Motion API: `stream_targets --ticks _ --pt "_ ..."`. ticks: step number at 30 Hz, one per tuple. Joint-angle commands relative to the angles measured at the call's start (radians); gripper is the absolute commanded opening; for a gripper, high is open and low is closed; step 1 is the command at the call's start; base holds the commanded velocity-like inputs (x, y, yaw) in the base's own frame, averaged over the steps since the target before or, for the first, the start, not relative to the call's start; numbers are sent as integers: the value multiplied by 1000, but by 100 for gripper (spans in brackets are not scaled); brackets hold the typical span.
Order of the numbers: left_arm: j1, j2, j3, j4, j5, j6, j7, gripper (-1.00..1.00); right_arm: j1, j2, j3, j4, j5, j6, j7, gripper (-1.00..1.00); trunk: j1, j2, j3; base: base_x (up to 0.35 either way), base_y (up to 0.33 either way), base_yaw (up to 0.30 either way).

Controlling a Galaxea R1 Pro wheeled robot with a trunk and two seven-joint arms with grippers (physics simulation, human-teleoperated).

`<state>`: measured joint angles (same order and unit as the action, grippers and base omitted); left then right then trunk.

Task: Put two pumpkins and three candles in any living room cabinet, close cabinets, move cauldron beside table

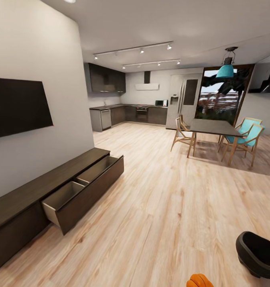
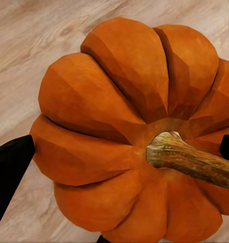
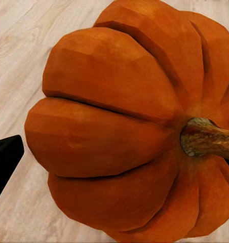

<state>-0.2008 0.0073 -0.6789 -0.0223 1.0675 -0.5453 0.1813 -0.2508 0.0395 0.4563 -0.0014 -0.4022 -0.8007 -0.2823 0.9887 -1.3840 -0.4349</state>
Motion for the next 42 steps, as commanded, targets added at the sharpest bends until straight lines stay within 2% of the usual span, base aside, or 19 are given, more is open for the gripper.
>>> stream_targets --ticks 1,19,34,42 --pt "0 0 -10 -2 -1 0 9 -100 -1 0 11 0 -2 -2 -4 -100 0 -1 -1 272 -170 -27" --pt "0 0 -10 -2 -1 1 9 -100 -1 -1 14 2 4 -2 4 -100 0 -1 -1 274 -165 -2" --pt "0 0 -10 -2 -1 1 7 -100 -1 0 15 1 -1 -2 1 -100 0 -1 -2 327 -9 1" --pt "0 0 -10 -2 -1 1 7 -100 -1 0 13 1 -3 -2 -3 -100 0 -1 -12 334 0 30"
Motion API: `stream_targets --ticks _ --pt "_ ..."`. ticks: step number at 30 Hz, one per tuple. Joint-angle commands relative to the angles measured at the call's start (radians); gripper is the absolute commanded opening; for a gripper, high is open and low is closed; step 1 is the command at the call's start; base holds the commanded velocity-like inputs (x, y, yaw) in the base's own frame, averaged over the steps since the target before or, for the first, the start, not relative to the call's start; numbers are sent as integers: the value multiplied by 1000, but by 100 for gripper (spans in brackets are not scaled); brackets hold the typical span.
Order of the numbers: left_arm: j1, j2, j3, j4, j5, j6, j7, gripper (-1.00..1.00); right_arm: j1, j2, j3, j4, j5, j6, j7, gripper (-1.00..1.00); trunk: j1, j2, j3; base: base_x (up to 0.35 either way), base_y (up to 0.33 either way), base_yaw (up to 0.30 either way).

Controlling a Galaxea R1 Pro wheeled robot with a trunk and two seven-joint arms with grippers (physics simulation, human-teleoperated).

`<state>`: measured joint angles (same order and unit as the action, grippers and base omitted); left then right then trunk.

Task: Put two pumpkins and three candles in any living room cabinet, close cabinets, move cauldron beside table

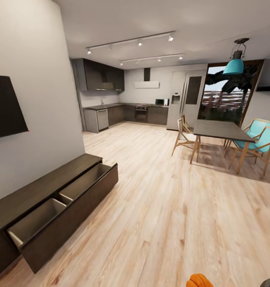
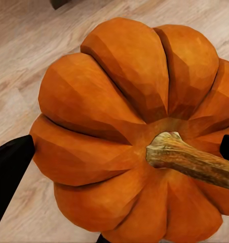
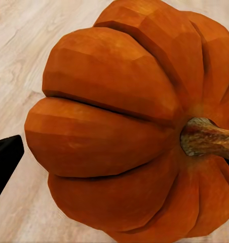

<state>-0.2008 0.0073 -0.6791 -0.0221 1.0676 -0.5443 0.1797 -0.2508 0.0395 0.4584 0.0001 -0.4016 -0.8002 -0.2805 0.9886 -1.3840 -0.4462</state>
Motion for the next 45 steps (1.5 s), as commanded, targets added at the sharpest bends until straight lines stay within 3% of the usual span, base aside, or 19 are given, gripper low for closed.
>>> stream_targets --ticks 1,23,45 --pt "0 1 -10 -2 -1 0 9 -100 -1 0 11 0 -3 -2 -5 -100 1 -1 -3 334 0 2" --pt "0 1 -10 -2 -1 0 9 -100 -1 2 11 0 -3 -2 -6 -100 1 -1 -37 333 -7 4" --pt "0 2 -10 -2 -1 0 9 -100 -1 2 10 -2 -3 -6 -6 -100 1 -1 -35 329 -135 100"
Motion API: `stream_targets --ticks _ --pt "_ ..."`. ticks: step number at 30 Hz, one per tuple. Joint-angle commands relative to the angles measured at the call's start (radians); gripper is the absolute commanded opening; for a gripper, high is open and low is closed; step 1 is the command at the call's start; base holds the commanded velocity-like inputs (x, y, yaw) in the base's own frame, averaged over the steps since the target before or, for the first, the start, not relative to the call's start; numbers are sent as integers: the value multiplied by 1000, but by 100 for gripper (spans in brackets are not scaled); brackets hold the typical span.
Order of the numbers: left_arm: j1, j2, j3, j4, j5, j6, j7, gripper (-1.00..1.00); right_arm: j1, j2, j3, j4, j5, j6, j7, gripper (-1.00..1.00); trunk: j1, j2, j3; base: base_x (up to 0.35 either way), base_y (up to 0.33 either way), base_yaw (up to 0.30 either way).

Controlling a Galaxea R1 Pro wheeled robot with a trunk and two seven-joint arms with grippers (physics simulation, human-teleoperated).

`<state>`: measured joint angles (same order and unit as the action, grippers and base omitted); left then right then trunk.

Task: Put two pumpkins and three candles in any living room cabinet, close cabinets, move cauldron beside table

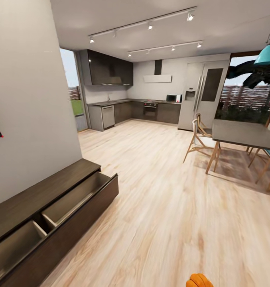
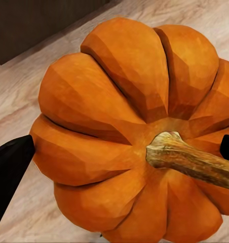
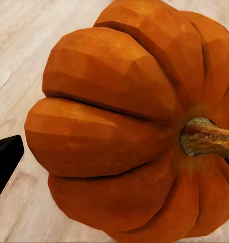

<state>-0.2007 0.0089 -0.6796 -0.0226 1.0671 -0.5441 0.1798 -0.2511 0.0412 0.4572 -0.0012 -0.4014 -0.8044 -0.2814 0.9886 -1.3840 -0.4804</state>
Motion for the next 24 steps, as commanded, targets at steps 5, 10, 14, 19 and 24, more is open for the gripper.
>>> stream_targets --ticks 5,10,14,19,24 --pt "0 0 -9 -2 -1 -1 9 -100 0 0 12 0 -4 -2 -4 -100 1 0 2 321 -153 249" --pt "0 0 -9 -2 -1 -1 9 -100 0 0 12 0 -3 -2 -4 -100 1 0 3 313 -176 267" --pt "0 0 -9 -2 -1 -1 9 -100 0 0 12 0 -3 -2 -4 -100 1 0 3 298 -198 277" --pt "0 0 -9 -2 -1 0 9 -100 0 0 12 1 3 -1 -4 -100 1 0 3 277 -224 279" --pt "0 0 -9 -2 -1 0 9 -100 0 0 13 1 4 -1 -4 -100 1 0 3 271 -231 280"
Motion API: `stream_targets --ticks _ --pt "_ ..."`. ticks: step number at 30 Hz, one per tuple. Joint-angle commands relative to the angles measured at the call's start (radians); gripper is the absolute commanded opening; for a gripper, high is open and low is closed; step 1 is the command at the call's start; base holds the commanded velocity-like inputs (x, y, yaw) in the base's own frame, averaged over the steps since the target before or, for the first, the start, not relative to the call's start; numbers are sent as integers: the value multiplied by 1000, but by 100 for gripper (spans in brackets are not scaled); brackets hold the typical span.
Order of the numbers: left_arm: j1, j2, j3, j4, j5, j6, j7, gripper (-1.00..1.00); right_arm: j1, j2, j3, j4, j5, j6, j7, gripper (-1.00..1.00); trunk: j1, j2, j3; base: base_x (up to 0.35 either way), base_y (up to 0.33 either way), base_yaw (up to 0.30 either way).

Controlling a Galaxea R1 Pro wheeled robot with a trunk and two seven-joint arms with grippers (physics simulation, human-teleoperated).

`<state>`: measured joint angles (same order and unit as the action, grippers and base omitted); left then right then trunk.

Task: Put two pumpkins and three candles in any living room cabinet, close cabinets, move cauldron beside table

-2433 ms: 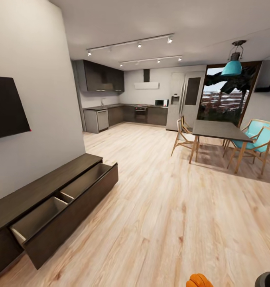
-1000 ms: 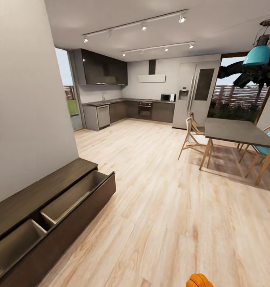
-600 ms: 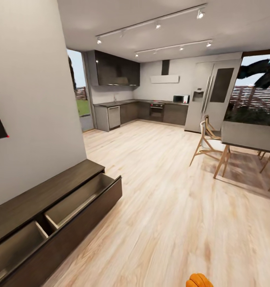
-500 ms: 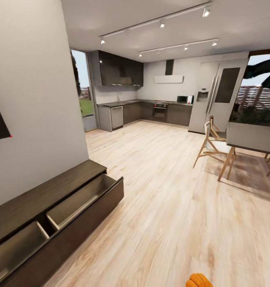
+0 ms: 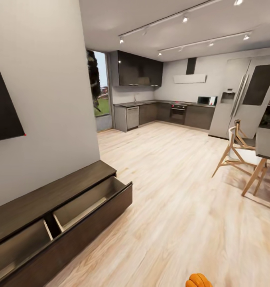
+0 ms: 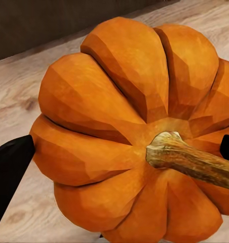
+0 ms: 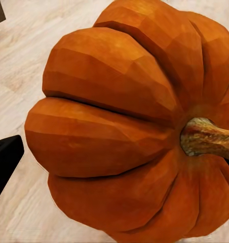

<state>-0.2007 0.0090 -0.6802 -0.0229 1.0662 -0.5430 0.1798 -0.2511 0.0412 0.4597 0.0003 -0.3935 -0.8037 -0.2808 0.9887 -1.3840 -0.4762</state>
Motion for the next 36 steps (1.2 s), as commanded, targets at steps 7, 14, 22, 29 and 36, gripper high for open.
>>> stream_targets --ticks 7,14,22,29,36 --pt "0 0 -9 -2 0 0 9 -100 -1 0 11 1 -3 -2 -3 -100 0 0 -1 274 -215 280" --pt "0 0 -8 -2 0 0 9 -100 -1 0 13 1 -2 -3 -3 -100 0 0 -1 284 -195 280" --pt "0 0 -7 -2 0 0 9 -100 -1 0 13 2 -1 -3 -3 -100 0 0 -1 285 -203 280" --pt "0 0 -7 -2 0 0 9 -100 -1 1 13 3 -1 -3 -1 -100 0 0 -1 285 -203 280" --pt "0 0 -7 -2 0 0 9 -100 -1 1 13 3 -1 -3 -1 -100 0 0 -1 285 -204 280"
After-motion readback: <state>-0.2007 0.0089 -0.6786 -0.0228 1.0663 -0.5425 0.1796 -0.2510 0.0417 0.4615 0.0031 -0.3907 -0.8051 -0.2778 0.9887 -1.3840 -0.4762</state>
